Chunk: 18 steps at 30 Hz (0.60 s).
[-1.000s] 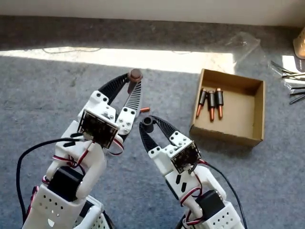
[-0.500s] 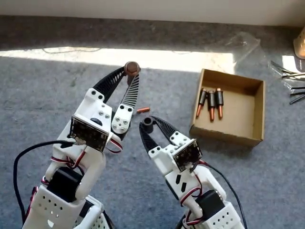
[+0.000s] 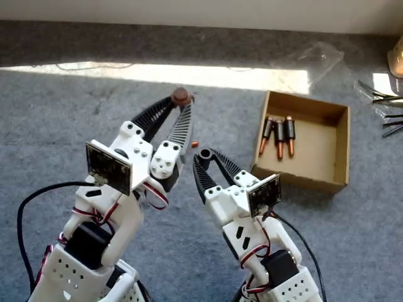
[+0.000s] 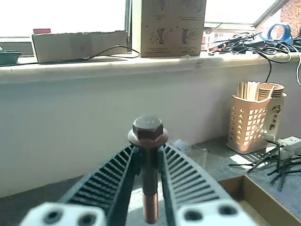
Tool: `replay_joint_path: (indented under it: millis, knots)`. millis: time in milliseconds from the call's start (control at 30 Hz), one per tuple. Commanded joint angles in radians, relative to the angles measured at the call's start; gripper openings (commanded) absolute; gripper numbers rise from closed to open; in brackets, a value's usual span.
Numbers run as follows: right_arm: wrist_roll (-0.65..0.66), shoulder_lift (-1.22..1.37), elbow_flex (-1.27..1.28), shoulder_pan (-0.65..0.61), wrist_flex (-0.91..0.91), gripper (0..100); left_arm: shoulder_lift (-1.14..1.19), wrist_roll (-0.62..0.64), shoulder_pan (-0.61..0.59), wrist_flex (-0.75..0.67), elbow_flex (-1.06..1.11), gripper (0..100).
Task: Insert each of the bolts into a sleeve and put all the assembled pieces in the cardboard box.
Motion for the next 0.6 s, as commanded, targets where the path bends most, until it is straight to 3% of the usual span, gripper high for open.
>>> replay_joint_path:
  millis: [0,567]
  knots:
    - [0.014,-0.015,0.147,0.013,0.001,0.5,-0.025,0.017,0.042,0.006,-0.002,3]
    - [0.015,-0.015,0.147,0.013,-0.001,0.5,-0.025,0.012,0.073,0.028,0.097,3]
